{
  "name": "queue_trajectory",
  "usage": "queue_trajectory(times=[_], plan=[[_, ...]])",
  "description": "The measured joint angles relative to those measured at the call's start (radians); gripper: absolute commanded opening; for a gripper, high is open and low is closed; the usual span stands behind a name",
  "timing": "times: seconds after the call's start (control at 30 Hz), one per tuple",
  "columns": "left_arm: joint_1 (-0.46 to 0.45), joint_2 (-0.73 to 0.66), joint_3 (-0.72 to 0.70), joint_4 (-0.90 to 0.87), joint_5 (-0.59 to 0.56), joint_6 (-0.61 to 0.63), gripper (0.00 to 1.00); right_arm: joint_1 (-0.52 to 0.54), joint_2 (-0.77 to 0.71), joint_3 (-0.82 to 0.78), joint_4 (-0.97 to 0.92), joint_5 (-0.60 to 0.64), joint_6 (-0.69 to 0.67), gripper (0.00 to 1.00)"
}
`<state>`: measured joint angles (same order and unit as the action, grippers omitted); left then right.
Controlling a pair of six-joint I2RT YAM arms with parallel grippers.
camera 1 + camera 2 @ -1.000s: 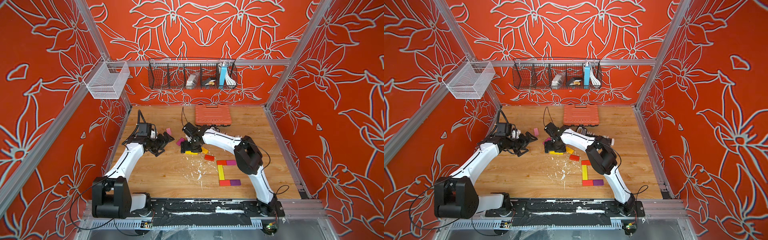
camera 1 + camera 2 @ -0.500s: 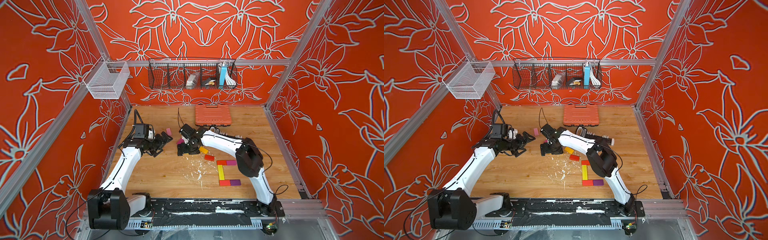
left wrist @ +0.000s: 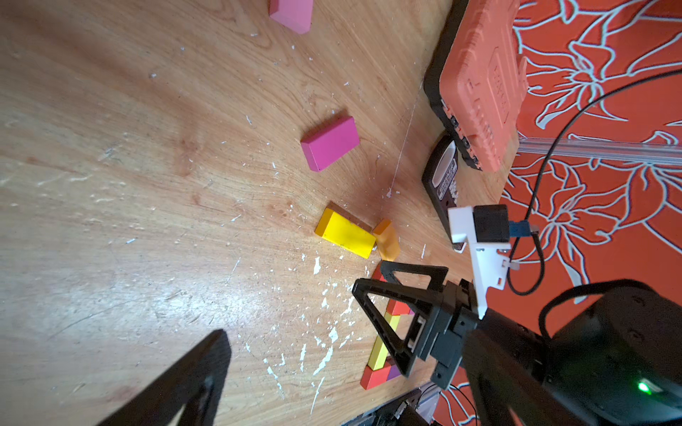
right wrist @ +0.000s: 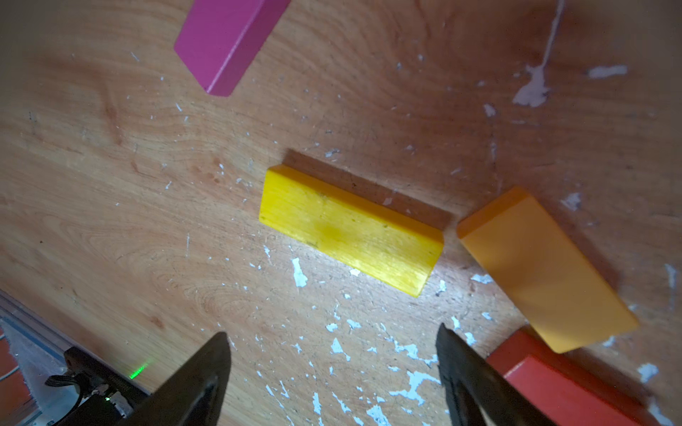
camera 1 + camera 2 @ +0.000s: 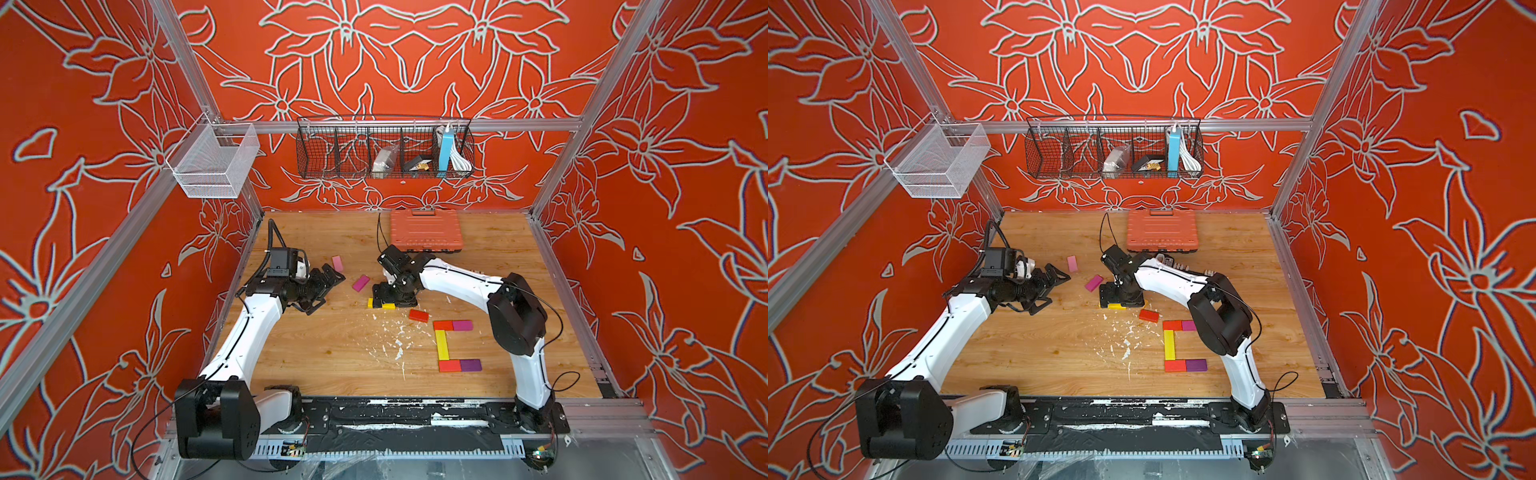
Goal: Assemble the letter c with building blocks
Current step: Move the building block to the center of the board.
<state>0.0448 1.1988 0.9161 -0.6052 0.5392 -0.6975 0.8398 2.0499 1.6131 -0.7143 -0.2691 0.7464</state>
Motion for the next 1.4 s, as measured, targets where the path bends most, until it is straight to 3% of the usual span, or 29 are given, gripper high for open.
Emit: queue_trajectory(times=[0.4,0.7,1.13,1.23,1.4], plan=[[0.0,0.0,0.0,0.0,0.005,-0.002,0.98,0.0,0.071,0.016,0.004,0.0,0.0,0.9],[0.0,0.0,0.0,0.0,0.011,-0.005,0.98,0.001,0.142,0.126,0.003,-0.012,0.002,0.89],[0.0,-0.042,0.0,-0.011,0.013,-0.019,0.99,0.092,0.327,0.435,-0.025,-0.08,0.031,0.89],[0.0,-0.053,0.008,-0.021,0.012,-0.021,0.98,0.106,0.312,0.42,-0.029,-0.08,0.029,0.89],[0.0,-0.083,0.013,-0.023,0.012,-0.027,0.99,0.075,0.159,0.188,0.011,-0.076,0.032,0.9]])
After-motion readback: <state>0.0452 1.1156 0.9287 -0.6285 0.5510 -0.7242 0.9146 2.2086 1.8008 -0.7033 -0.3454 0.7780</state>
